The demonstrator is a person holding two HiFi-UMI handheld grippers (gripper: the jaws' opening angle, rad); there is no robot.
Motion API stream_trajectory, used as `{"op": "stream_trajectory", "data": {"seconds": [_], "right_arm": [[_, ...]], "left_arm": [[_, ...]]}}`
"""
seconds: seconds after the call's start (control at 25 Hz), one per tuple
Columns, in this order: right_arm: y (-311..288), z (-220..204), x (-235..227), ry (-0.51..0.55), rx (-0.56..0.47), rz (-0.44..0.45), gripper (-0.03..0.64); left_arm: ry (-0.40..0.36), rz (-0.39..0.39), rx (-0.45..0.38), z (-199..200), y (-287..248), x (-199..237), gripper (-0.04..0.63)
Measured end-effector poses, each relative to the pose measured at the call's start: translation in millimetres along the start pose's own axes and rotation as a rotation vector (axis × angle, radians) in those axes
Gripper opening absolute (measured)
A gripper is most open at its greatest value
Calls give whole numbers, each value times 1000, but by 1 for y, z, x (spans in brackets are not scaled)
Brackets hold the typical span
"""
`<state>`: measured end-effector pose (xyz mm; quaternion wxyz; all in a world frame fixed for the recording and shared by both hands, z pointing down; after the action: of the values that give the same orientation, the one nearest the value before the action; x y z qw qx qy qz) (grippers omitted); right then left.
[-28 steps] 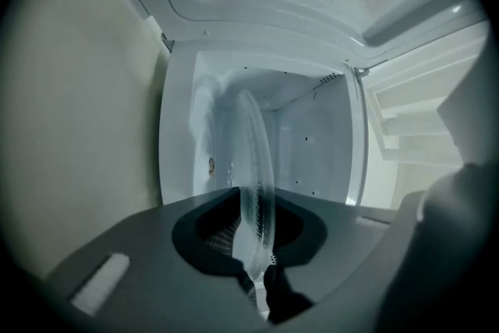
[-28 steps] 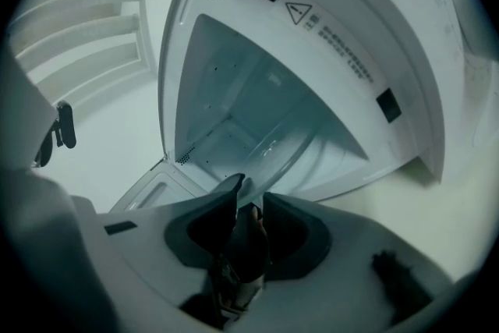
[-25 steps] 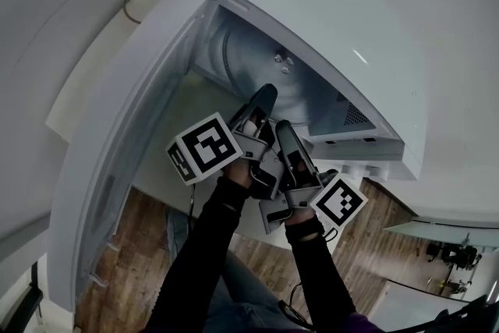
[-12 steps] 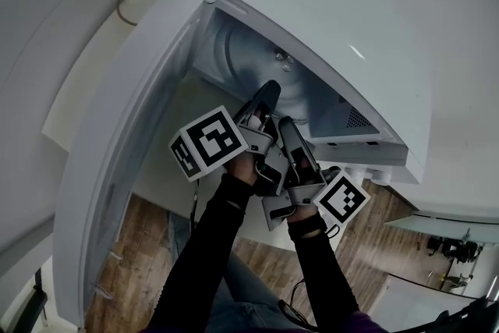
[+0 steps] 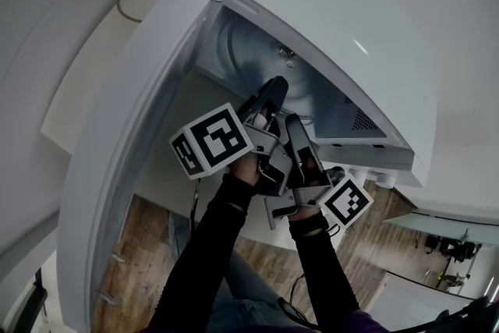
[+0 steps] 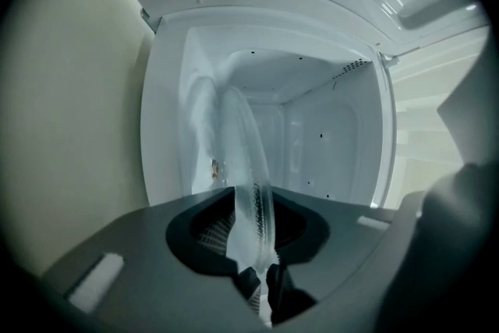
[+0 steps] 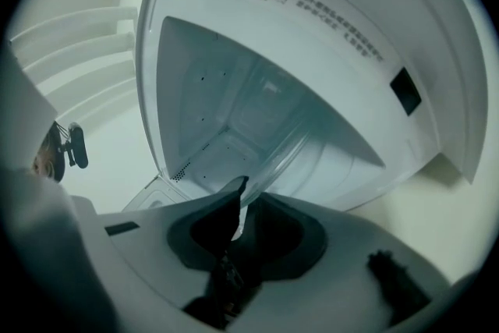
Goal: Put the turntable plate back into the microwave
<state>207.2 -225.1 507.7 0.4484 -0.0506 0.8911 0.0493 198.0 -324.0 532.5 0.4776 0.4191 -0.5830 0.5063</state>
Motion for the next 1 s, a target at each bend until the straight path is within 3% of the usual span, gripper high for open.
{"op": "stream_trajectory", "data": {"seconds": [0.2,0.64,1.0], "right_arm": [[2,1,-3,-9,-14,7,80],[2,-2,-10,22,49,-13,81],[-1,-2,-24,-4,64,-52,81]], "left_arm": [[-55,27,0,-3,7,2,92],[9,165,-44,-9,34,19,135],[-20,184,-4,-11,27,21,54]]}}
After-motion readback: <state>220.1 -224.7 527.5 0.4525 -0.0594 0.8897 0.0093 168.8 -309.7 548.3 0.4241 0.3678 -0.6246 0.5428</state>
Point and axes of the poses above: the fingertips, and each gripper's own axes: y backward along the fingers, x to its left, z out of its top, the point moved 3 cm from there along y, backward along the fingers, and after that the axes turned 15 degrees about z, right-handed, at the moved point
